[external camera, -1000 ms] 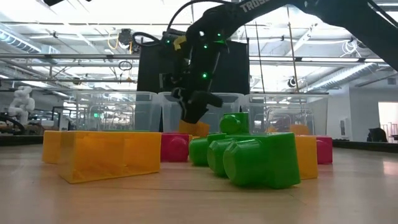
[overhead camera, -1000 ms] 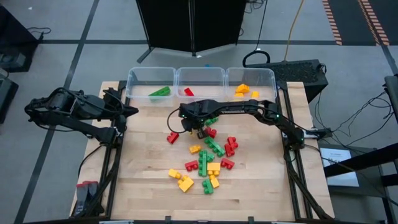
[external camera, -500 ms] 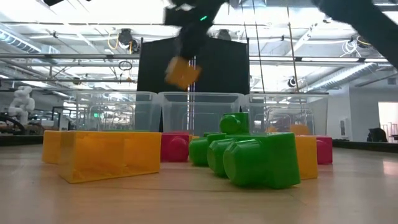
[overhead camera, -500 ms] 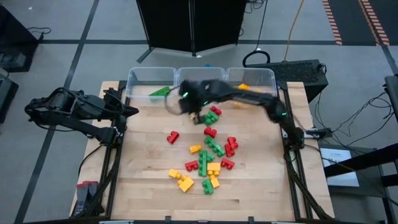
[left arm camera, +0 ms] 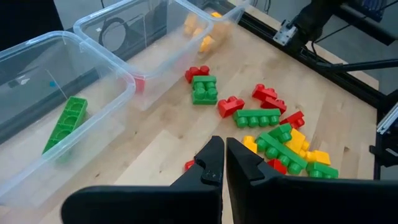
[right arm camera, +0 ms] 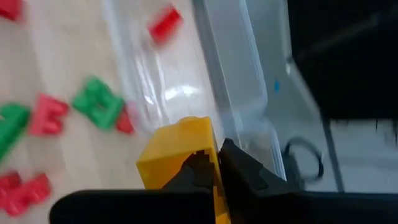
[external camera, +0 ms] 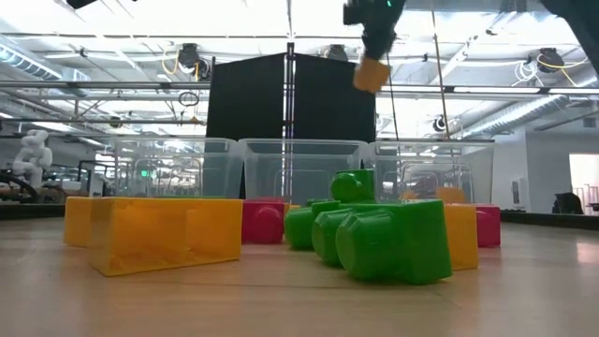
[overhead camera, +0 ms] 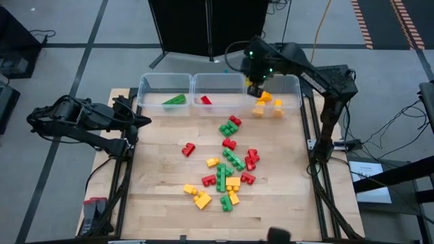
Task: Sort blocks
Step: Put the yellow game piece with 2 studs into the right transparent bin, then put the green game piece with 4 studs into the left transparent bin
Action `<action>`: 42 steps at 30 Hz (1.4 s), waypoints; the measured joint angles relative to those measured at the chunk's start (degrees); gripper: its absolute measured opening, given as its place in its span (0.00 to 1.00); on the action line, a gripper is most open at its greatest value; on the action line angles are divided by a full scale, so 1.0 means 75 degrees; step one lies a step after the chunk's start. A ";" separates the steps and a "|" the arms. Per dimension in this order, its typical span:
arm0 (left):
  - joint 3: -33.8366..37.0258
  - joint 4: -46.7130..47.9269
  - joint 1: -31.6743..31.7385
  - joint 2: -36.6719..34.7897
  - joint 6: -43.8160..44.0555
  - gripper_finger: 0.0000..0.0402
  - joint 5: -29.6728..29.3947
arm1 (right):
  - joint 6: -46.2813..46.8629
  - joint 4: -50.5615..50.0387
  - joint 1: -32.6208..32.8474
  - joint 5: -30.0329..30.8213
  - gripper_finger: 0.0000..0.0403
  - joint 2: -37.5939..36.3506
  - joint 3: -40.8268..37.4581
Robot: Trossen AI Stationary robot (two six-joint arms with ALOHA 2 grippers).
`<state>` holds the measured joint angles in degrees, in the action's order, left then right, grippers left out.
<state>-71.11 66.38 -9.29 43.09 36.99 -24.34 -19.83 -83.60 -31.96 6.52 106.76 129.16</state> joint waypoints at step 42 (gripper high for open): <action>0.0000 0.0019 0.0002 0.0000 0.0012 0.00 -0.0005 | 0.0067 0.1241 -0.1234 -0.3647 0.43 -0.0860 -0.2287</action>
<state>-71.11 66.52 -9.28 43.09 37.08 -24.38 -19.33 -74.29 -41.22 -20.83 100.32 112.00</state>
